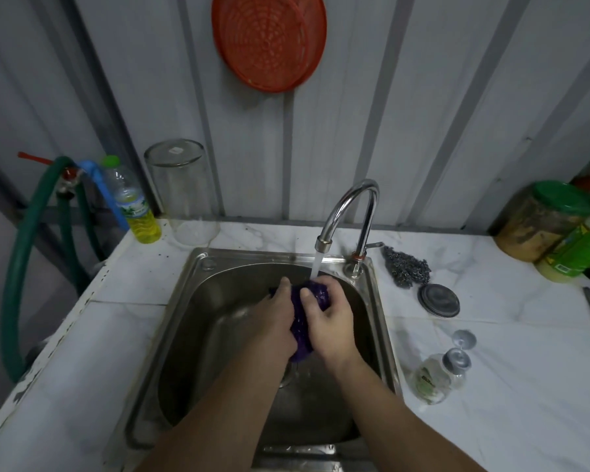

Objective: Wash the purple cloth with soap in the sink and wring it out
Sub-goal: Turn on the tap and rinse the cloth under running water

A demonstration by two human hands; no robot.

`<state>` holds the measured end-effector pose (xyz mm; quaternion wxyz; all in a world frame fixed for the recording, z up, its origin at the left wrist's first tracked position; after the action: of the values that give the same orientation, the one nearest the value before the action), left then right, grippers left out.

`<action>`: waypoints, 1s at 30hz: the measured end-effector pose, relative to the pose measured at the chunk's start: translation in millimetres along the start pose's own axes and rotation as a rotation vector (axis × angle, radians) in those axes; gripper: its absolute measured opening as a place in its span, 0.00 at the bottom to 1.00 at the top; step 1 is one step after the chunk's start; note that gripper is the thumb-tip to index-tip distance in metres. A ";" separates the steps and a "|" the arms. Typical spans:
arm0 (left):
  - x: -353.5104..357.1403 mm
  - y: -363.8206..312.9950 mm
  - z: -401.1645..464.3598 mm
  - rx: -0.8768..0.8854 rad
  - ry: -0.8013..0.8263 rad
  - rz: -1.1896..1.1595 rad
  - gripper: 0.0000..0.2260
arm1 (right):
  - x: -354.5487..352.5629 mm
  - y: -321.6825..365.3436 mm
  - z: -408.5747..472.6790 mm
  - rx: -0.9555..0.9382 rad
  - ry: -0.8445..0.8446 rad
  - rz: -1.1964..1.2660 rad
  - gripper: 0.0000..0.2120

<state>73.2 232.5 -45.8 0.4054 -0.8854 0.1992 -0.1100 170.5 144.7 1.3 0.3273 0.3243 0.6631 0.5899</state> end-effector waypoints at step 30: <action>6.8 -35.5 3.6 0.333 -0.060 -0.025 0.16 | 7.0 -40.3 22.3 0.546 -0.016 0.500 0.20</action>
<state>89.9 252.9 -20.8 0.5509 -0.8112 0.1551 -0.1200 182.9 159.3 -41.2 0.0796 0.5563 0.6938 0.4504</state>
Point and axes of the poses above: each hand's wrist, its own z-axis towards the middle knuckle, its own x-axis out of the palm, y = z × x, the point moved 10 cm from there along z, towards the middle knuckle, and after that the axes turned 5 degrees about x, right-handed, at the moved point
